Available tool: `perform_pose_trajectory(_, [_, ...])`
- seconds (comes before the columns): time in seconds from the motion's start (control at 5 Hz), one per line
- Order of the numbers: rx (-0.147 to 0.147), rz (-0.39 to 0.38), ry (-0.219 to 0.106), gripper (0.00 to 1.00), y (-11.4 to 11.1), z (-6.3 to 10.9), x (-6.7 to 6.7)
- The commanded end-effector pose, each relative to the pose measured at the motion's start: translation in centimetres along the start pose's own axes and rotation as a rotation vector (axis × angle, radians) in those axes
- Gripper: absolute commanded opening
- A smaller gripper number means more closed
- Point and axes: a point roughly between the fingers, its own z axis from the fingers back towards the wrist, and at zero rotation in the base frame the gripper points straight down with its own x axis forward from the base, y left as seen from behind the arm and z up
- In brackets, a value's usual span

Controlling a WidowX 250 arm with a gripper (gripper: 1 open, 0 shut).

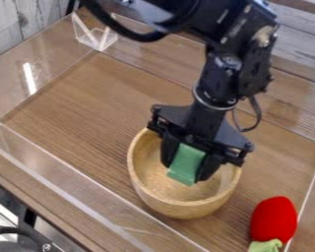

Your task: Put the green block in the brown bowl

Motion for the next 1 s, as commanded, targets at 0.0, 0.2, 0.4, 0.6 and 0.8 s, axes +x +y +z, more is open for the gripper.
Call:
perform_pose_trajectory(0.0, [-0.009, 0.008, -0.037, 0.0, 0.6, 0.1, 0.1])
perform_pose_trajectory(0.2, [-0.004, -0.076, -0.061, 0.0, 1.0, 0.9, 0.6])
perform_pose_trajectory(0.4, [-0.002, -0.153, -0.082, 0.0, 1.3, 1.7, 1.0])
perform_pose_trajectory(0.6, [-0.007, -0.102, -0.074, 0.0, 1.8, 2.2, 1.2])
perform_pose_trajectory(0.8, [-0.017, -0.063, -0.07, 0.0, 1.9, 2.1, 1.7])
